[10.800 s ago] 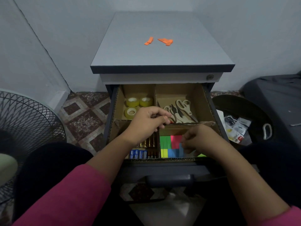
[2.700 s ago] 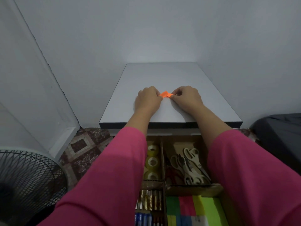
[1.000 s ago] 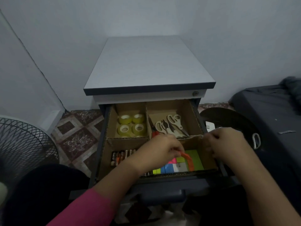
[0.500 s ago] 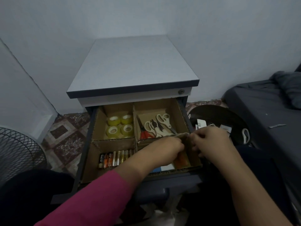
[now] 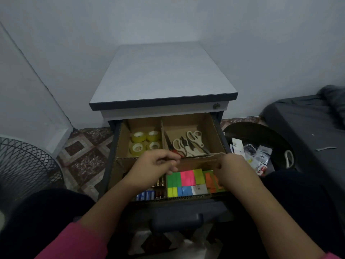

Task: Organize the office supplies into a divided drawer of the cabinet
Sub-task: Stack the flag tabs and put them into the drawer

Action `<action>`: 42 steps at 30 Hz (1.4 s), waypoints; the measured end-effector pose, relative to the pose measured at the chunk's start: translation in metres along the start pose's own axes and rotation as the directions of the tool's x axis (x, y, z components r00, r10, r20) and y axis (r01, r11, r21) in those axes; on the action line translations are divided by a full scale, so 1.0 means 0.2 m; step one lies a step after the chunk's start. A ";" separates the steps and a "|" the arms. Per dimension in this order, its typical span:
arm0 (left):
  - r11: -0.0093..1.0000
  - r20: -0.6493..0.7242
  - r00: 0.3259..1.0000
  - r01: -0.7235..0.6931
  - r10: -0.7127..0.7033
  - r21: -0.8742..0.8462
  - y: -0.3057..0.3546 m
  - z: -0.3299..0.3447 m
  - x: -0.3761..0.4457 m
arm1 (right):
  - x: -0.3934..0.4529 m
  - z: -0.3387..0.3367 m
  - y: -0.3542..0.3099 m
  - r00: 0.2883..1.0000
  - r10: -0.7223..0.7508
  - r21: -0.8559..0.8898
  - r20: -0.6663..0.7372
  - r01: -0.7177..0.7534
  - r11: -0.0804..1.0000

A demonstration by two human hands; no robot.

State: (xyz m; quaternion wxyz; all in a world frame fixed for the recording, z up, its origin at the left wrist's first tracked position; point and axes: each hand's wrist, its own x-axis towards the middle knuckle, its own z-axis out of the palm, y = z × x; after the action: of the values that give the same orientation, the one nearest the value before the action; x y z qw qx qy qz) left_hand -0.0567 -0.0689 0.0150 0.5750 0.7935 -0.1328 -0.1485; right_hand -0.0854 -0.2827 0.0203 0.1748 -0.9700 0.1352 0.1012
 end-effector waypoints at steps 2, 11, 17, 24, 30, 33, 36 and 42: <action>0.994 -0.069 0.997 0.034 -0.041 -0.105 -0.02 -0.02 0.00 | 0.02 0.04 -0.04 1.000 -0.006 -0.071 0.029 0.008 0.997; 0.991 -0.045 0.997 0.051 -0.057 -0.125 -0.04 -0.02 0.03 | 0.07 0.10 -0.11 0.990 0.065 -0.154 0.124 -0.045 0.987; 0.992 -0.029 0.998 0.051 -0.055 -0.118 -0.03 -0.02 0.03 | 0.07 0.10 -0.11 0.996 0.036 -0.150 0.082 -0.023 0.988; 0.993 -0.021 0.998 0.060 -0.062 -0.105 -0.02 -0.02 0.03 | 0.06 0.06 -0.08 0.997 0.042 -0.152 0.061 -0.032 0.988; 0.991 -0.015 0.997 0.067 -0.069 -0.112 -0.01 -0.02 0.02 | 0.06 0.06 -0.08 0.959 0.000 0.248 0.283 -0.073 0.966; 0.993 -0.015 0.998 0.065 -0.067 -0.101 -0.01 -0.02 0.02 | 0.06 0.13 -0.09 0.946 -0.004 0.250 0.324 -0.082 0.965; 0.992 -0.011 0.997 0.073 -0.075 -0.100 -0.01 -0.02 0.02 | 0.07 0.17 -0.10 0.961 0.032 0.127 0.275 -0.069 0.989; 0.991 -0.004 0.997 0.081 -0.081 -0.106 -0.01 -0.02 0.02 | 0.06 0.18 -0.12 0.956 0.064 0.033 0.287 -0.076 0.997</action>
State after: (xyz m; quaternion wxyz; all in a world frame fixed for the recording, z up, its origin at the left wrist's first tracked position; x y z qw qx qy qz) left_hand -0.0511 -0.0669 0.0144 0.6103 0.7673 -0.0902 -0.1754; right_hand -0.0719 -0.2509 -0.0081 0.2100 -0.9358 0.1450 0.2433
